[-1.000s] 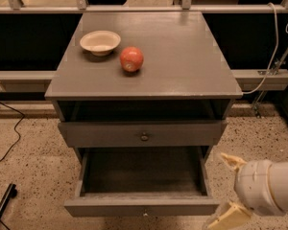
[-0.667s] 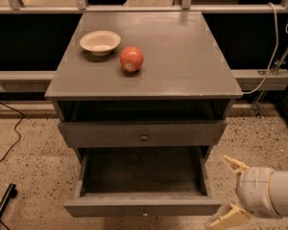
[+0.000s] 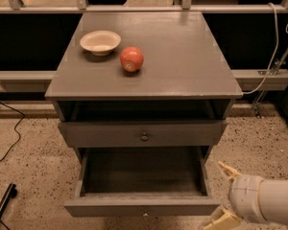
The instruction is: Close middle drawer
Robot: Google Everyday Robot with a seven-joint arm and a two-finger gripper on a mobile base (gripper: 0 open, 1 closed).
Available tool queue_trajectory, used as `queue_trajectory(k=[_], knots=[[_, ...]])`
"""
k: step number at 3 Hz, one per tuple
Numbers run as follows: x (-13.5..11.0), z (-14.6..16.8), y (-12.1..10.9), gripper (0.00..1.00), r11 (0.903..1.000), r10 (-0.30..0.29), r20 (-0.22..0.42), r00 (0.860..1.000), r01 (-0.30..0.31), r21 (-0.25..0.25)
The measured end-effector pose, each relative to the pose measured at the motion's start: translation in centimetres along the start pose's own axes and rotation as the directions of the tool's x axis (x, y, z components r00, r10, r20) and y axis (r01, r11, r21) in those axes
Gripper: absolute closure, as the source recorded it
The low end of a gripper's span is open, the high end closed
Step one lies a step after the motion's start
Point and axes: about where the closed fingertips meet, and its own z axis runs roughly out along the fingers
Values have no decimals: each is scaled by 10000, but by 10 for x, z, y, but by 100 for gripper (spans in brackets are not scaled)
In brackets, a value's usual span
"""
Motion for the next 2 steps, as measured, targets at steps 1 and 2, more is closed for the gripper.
queue_trajectory(k=[1, 2], knots=[[26, 49, 17, 0, 9991, 26, 912, 9958, -64, 409], [31, 63, 19, 0, 9975, -408, 1306, 9906, 328, 632]])
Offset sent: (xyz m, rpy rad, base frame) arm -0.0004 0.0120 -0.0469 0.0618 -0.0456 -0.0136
